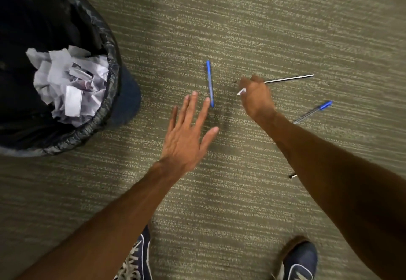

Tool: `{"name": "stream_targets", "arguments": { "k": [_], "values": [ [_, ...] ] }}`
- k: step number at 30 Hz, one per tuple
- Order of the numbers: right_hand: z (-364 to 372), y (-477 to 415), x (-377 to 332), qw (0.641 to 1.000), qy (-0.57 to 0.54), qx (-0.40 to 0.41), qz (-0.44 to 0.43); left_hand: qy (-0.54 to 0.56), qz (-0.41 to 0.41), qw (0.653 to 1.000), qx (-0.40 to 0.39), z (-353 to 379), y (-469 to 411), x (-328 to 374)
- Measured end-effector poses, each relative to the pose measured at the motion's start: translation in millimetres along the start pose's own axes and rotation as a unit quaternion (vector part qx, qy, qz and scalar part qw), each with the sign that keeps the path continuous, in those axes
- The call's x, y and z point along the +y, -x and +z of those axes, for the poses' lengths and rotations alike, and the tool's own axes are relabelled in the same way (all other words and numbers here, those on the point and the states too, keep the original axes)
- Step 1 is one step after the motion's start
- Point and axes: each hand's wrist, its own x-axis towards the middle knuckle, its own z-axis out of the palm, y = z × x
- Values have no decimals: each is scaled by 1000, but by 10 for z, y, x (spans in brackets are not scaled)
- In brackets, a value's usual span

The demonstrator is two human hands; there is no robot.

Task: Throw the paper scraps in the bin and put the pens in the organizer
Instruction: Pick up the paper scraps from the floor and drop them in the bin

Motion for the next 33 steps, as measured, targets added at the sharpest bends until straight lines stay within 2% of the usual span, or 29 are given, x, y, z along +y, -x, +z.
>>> {"name": "stream_targets", "arguments": {
  "k": [3,5,6,7,8,9,10,13,17,19,23,30,33],
  "values": [
    [-97,89,-32,995,-94,18,19,6,1,1000,14,-89,28,20],
    [-241,267,-145,963,-266,15,30,14,4,1000,20,-209,60,57],
    [-346,378,-232,926,-376,18,25,15,5,1000,23,-288,83,80],
    [-456,487,-312,873,-487,18,24,14,5,1000,25,-378,111,109],
    [-566,586,-387,821,-570,9,33,12,7,1000,27,-478,141,143],
    [-680,671,-464,790,-612,-3,49,6,8,999,32,-586,175,179],
    [-801,754,-564,783,-617,-12,73,-4,9,999,38,-705,217,214],
    [-1116,970,-868,800,-590,-21,106,-42,7,997,66,-1084,354,304],
    [-1535,1192,-1417,763,-633,-56,116,-47,-24,993,106,-1579,564,250],
    [-1666,1235,-1743,765,-629,-81,115,-46,-50,990,120,-1777,692,125],
    [-1757,1267,-2440,797,-584,-119,97,-69,-77,984,148,-2006,998,-234],
    [-1303,1095,-3308,885,-434,-147,84,-67,-100,981,154,-2103,1311,-839],
    [-1123,1004,-3447,908,-380,-159,81,-54,-119,980,148,-2122,1326,-975]
  ]
}}
